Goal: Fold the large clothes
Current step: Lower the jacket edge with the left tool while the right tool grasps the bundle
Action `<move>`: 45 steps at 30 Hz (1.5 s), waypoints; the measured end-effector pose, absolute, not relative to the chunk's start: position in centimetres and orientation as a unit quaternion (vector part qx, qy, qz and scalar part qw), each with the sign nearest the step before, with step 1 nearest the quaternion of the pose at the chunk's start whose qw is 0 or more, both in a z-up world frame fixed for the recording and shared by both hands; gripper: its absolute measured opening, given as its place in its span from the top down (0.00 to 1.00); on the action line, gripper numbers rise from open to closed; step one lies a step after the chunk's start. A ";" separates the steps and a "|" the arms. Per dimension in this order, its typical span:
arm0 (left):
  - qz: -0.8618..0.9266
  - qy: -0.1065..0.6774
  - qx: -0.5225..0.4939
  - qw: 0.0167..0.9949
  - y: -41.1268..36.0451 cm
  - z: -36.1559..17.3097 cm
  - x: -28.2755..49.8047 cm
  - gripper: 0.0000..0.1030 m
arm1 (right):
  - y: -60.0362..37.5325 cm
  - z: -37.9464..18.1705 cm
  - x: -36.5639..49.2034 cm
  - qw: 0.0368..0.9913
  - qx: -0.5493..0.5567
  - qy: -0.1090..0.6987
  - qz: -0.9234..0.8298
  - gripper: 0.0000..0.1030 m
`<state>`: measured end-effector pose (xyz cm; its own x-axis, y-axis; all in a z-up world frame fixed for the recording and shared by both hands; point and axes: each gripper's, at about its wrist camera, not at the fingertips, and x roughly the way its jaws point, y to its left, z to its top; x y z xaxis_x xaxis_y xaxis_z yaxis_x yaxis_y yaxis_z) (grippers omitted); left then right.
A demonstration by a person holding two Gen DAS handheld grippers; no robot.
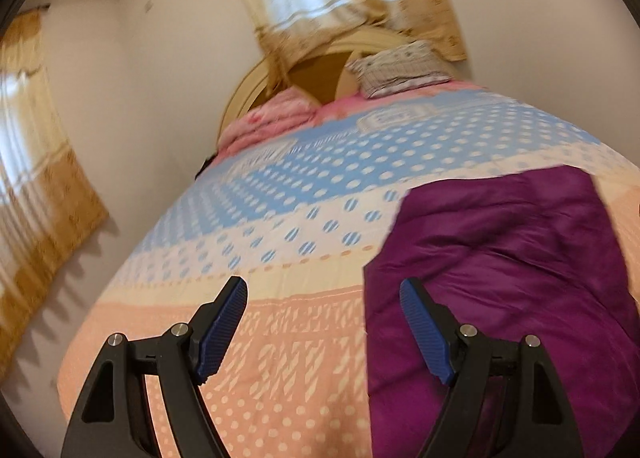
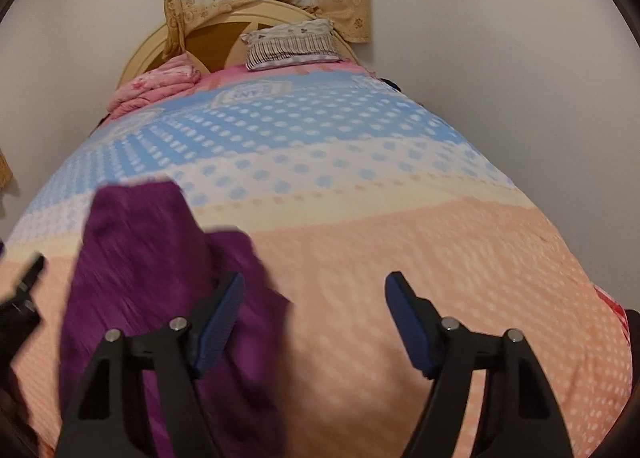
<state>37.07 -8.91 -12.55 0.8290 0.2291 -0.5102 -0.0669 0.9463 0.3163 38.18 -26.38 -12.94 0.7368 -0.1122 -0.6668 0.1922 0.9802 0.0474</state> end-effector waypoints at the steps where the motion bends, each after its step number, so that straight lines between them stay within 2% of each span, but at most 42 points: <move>1: 0.083 0.286 0.138 0.945 -8.7 -12.8 37.9 0.23 | -25.5 -12.4 39.3 0.931 0.057 0.351 -0.081 0.27; 5: 0.100 0.291 0.123 0.943 -8.3 -13.6 39.9 0.23 | -22.2 -11.8 42.5 0.938 0.060 0.336 -0.068 0.32; 10: 0.080 0.314 0.097 0.941 -9.2 -15.3 41.9 0.23 | -20.9 -15.9 44.3 0.927 0.098 0.358 -0.055 0.48; 16: 0.050 0.303 0.119 0.944 -12.7 -17.8 41.2 0.21 | -23.6 -20.9 42.5 0.912 0.136 0.380 -0.078 0.49; 20: 0.056 0.306 0.133 0.941 -13.7 -18.8 41.6 0.18 | -24.0 -21.2 42.1 0.916 0.131 0.371 -0.083 0.49; 26: 0.056 0.325 0.102 0.939 -12.6 -20.0 42.5 0.10 | -23.4 -22.0 42.2 0.917 0.120 0.372 -0.084 0.49; 45: 0.047 0.354 0.128 0.925 -13.7 -21.7 43.1 0.09 | -24.0 -23.8 42.5 0.908 0.124 0.390 -0.088 0.48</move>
